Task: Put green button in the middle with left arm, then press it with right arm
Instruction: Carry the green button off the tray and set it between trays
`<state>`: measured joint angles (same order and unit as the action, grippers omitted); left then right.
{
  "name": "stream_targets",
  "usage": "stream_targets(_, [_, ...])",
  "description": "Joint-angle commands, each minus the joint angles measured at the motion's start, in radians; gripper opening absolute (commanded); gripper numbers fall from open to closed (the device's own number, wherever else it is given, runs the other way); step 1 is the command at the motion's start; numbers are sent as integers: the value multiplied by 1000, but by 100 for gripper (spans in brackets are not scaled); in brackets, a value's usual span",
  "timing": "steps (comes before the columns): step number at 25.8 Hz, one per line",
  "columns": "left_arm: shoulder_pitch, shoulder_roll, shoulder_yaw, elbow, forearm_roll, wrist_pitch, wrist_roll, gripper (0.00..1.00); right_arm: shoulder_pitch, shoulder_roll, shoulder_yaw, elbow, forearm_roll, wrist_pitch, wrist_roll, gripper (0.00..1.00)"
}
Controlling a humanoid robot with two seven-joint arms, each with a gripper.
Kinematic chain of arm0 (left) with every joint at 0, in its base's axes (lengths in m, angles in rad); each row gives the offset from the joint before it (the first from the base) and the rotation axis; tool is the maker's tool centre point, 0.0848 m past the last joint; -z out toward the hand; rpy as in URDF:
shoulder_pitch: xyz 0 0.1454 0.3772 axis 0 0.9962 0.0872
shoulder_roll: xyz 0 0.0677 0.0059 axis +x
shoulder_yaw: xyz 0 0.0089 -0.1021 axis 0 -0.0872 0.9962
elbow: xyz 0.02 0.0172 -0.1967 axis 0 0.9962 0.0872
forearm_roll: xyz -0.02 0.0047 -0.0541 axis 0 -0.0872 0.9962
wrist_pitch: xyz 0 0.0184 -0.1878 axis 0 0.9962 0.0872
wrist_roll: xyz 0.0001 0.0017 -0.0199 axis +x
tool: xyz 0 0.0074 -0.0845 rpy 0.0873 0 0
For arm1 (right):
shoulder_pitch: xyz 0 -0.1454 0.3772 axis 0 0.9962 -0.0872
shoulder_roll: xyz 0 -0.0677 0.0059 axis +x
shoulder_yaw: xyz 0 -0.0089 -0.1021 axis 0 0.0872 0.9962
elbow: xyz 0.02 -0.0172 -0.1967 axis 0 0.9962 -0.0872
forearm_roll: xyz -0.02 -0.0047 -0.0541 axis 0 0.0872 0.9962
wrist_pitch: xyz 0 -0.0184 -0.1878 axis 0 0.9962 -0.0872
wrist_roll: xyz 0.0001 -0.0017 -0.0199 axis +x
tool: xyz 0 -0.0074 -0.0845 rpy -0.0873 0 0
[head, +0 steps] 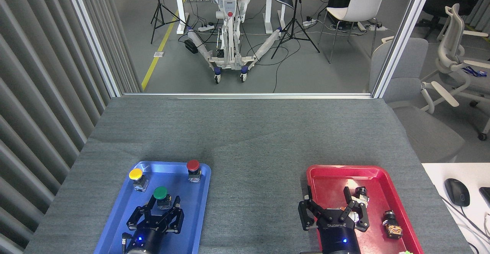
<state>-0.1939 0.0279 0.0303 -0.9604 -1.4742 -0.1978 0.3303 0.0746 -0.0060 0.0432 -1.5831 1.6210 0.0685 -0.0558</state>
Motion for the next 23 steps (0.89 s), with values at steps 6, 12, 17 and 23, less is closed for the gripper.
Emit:
stream_targets(6, [-13, 49, -20, 48, -6, -104, 73, 0, -4, 4, 10, 2, 3, 0, 2, 99])
stream_targets(12, [-18, 64, -30, 19, -15, -233, 93, 0, -2, 6, 10, 2, 3, 5, 4, 99])
stream_targets(17, [-94, 64, -323, -80, -109, -373, 138, 0, -2, 6, 10, 2, 3, 5, 4, 99])
stream_targets(23, [-174, -108, -437, 74, -127, -284, 142, 0, -4, 6, 10, 0, 17, 5, 4, 99])
